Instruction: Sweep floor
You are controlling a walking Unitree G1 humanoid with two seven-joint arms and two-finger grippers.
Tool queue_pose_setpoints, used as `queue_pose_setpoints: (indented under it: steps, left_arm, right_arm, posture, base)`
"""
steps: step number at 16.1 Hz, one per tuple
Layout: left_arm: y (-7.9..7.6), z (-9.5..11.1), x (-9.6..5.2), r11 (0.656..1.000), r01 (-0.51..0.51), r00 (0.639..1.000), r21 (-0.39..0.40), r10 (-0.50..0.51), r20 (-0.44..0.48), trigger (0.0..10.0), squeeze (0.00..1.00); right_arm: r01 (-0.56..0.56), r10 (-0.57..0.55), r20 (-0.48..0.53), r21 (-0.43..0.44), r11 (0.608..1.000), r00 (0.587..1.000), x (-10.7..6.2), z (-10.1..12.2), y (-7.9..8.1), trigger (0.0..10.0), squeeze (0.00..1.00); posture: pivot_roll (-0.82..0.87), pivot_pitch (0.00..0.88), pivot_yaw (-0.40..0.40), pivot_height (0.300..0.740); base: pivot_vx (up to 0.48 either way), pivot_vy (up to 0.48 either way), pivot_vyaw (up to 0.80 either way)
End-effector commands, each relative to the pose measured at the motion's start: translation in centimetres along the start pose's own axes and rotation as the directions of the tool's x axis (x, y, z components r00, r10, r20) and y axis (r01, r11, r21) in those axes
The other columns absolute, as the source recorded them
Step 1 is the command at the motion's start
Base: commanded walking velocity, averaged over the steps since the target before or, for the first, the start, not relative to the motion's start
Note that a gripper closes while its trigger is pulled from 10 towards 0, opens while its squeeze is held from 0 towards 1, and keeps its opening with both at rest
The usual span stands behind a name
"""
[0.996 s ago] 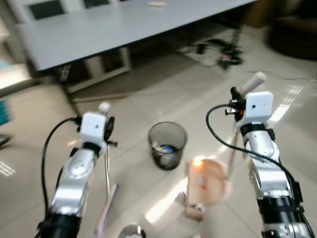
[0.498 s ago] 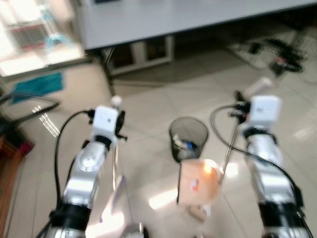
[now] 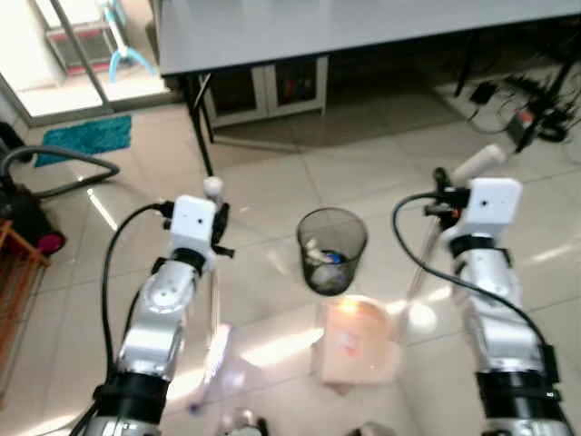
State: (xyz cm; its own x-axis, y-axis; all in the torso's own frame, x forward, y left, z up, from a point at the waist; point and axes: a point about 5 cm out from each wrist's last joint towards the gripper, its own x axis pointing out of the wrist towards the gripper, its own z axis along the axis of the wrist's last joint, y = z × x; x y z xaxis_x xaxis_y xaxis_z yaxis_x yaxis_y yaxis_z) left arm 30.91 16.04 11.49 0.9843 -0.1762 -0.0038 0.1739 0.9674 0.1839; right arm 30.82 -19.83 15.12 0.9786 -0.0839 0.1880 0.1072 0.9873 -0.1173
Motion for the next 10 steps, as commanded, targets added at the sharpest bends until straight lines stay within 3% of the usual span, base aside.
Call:
queue_pose_setpoints:
  steps: [1,4,10]
  left_arm:
    - [0.92,0.53,-0.05,0.999,-0.028,0.999,0.024,0.027,0.026,10.0,0.00]
    - [0.94,0.45,-0.04,0.999,-0.029,0.999,0.024,0.029,0.027,10.0,0.00]
    - [0.92,0.54,0.02,0.999,-0.030,0.999,0.024,0.029,0.032,10.0,0.00]
  right_arm:
    - [-0.024,0.024,0.038,-0.002,1.000,0.999,0.34,0.99,0.71,10.0,0.00]
    - [-0.014,0.014,0.042,0.000,1.000,0.999,0.35,0.97,0.59,10.0,0.00]
    - [-0.011,0.010,0.050,0.027,1.000,0.999,0.01,0.81,0.63,10.0,0.00]
  posture:
    - [0.01,0.079,0.061,0.740]
    - [0.01,0.083,0.060,0.740]
    - [0.01,0.088,0.060,0.740]
  base:
    - [0.000,-0.341,0.80]
    - [0.000,-0.337,0.80]
    - [0.000,-0.339,0.00]
